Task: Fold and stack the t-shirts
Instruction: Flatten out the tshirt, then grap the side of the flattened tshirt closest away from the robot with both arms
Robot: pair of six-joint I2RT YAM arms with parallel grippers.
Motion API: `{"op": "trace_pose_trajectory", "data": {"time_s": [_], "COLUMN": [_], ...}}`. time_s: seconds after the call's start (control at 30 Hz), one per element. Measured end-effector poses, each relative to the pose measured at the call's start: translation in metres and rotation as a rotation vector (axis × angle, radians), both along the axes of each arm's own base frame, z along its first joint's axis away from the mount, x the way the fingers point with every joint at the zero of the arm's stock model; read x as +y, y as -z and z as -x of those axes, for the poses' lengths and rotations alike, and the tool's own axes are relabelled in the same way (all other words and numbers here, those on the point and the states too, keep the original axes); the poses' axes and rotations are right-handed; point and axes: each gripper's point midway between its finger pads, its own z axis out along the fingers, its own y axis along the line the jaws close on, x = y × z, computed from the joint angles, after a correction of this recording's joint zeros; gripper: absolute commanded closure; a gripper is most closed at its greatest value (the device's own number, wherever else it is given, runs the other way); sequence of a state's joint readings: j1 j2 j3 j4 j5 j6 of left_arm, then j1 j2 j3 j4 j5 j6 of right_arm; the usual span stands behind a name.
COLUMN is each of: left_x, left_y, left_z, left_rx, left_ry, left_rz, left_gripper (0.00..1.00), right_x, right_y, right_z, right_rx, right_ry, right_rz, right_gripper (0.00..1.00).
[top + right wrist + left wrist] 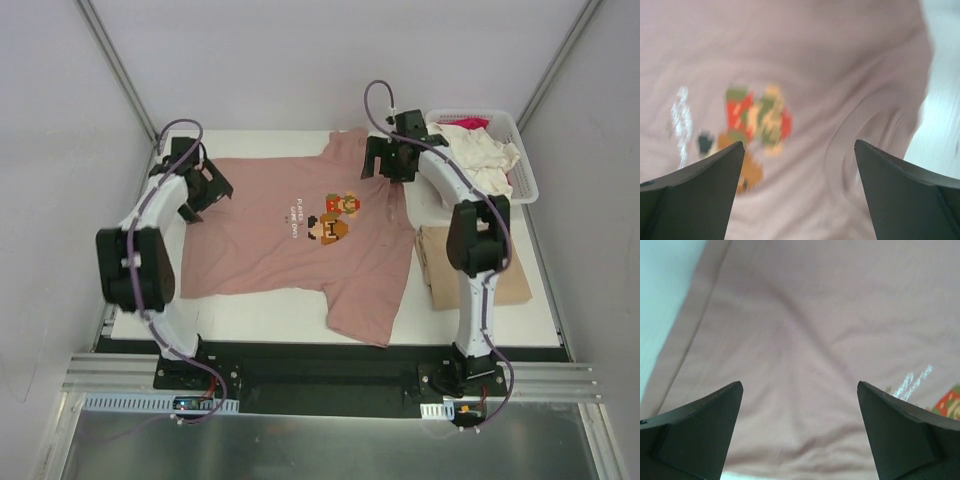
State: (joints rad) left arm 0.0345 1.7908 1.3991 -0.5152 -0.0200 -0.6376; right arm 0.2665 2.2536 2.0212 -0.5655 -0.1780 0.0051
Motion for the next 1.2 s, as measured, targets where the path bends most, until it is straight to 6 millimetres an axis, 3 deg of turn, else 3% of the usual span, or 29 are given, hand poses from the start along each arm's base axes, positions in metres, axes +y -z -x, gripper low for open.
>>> {"op": "trace_pose_trajectory", "data": {"time_s": [0.1,0.2,0.23,0.27,0.3,0.33,0.43,0.57,0.7,0.93,1.2], "left_x": [0.009,0.019,0.022,0.024,0.026,0.028,0.031,0.039,0.047,0.050,0.055], "left_y": [-0.029,-0.029,-0.020,-0.009,0.003,0.019,0.044,0.049,0.059,0.086,0.088], "left_z": [0.061,0.128,0.146,0.167,0.183,0.205,0.241,0.248,0.246,0.242,0.228], "left_rx": [-0.058,-0.077,-0.057,-0.039,-0.017,0.027,0.089,0.085,0.128,0.233,0.223], "left_ry": [-0.051,-0.130,-0.156,-0.186,-0.207,-0.238,-0.305,-0.377,-0.426,-0.432,-0.444], "left_rz": [-0.052,-0.091,-0.098,-0.102,-0.106,-0.110,-0.117,-0.137,-0.159,-0.170,-0.156], "left_gripper": [0.01,0.01,0.01,0.01,0.01,0.04,0.13,0.23,0.39,0.48,0.58], "right_x": [0.010,0.017,0.013,0.015,0.012,0.008,-0.001,-0.009,-0.005,-0.001,0.013], "right_y": [-0.042,-0.073,-0.061,-0.078,-0.076,-0.070,-0.043,-0.013,-0.016,-0.018,-0.014], "right_z": [0.062,0.133,0.152,0.175,0.191,0.205,0.231,0.251,0.251,0.253,0.268], "right_rx": [-0.086,-0.202,-0.200,-0.248,-0.265,-0.274,-0.253,-0.200,-0.226,-0.236,-0.223], "right_ry": [-0.048,-0.090,-0.088,-0.104,-0.100,-0.096,-0.085,-0.094,-0.099,-0.113,-0.180], "right_rz": [0.022,0.021,0.040,0.028,0.042,0.062,0.127,0.199,0.205,0.205,0.206], "right_gripper": [0.03,0.03,0.03,0.03,0.03,0.03,0.03,0.03,0.03,0.03,0.03]}}
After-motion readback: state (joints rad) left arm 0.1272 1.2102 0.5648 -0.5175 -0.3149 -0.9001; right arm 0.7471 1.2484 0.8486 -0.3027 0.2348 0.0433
